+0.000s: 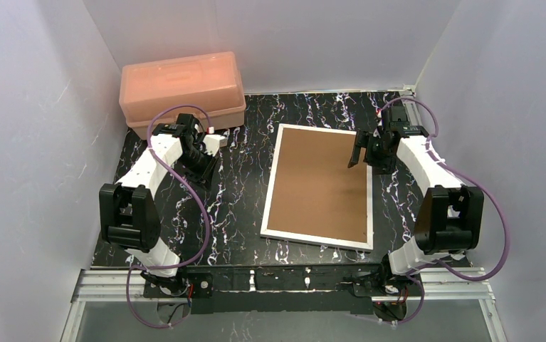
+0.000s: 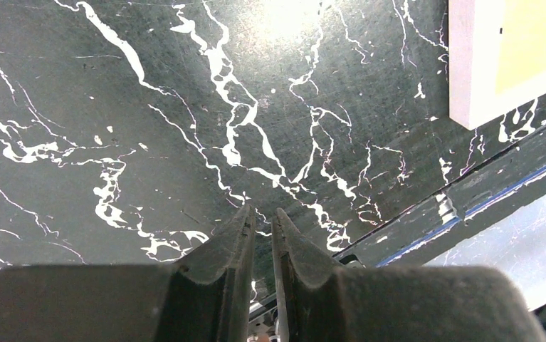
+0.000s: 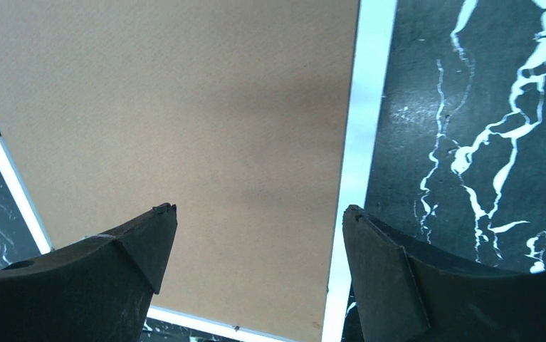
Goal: Put the photo into the frame
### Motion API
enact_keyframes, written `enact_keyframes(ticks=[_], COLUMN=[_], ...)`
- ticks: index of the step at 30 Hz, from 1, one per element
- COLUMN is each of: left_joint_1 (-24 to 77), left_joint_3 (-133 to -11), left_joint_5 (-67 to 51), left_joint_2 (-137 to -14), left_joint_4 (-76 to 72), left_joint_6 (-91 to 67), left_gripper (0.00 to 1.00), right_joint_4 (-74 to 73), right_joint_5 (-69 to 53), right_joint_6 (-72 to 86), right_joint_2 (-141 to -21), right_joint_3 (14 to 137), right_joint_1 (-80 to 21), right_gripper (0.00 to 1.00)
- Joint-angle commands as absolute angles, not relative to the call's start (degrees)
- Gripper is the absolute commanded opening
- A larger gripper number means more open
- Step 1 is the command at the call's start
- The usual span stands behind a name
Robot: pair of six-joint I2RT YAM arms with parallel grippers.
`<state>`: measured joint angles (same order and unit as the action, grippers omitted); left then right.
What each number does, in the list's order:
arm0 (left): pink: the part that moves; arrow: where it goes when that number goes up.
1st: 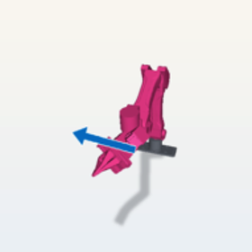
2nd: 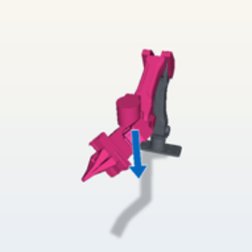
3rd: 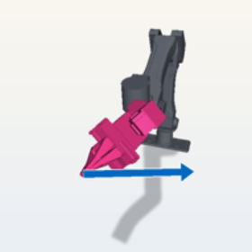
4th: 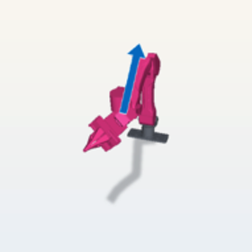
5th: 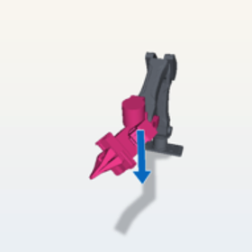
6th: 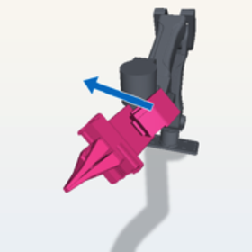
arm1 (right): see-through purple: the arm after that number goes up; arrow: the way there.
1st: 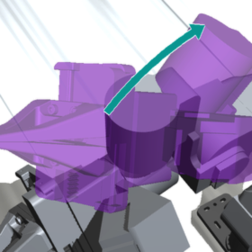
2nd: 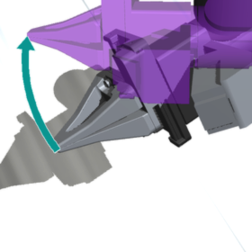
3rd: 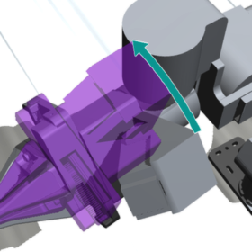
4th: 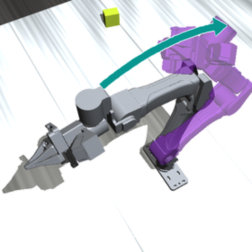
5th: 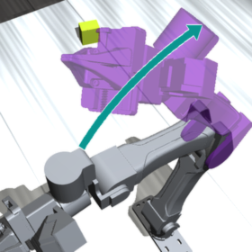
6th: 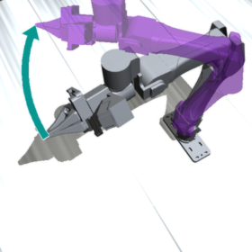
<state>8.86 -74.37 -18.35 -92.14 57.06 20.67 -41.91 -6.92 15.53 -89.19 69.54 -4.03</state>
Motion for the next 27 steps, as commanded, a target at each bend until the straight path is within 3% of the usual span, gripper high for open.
enact_keyframes(ticks=[1, 4, 11, 27], left_joint_1=[9.7, 11.3, 16.9, 21.4], left_joint_3=[-74.1, -74.3, -77.4, -82.2], left_joint_5=[-21.1, -21.7, -23.7, -32.0], left_joint_2=[-89.6, -90.4, -94.7, -105.1], left_joint_4=[59.1, 59.1, 59.1, 53.7], left_joint_6=[20.0, 19.1, 15.9, 10.3], left_gripper=[0.16, 0.26, 0.38, 0.39], right_joint_4=[-38.4, -36.6, -26.1, -12.0], right_joint_5=[-1.2, -0.3, -7.6, -26.1], right_joint_6=[17.8, 18.3, 21.1, 28.0], right_joint_2=[-85.0, -84.6, -84.9, -88.5], right_joint_3=[69.2, 67.2, 57.7, 46.8], right_joint_1=[-3.7, -3.1, 1.8, 4.4], right_gripper=[0.96, 0.99, 0.99, 0.99])
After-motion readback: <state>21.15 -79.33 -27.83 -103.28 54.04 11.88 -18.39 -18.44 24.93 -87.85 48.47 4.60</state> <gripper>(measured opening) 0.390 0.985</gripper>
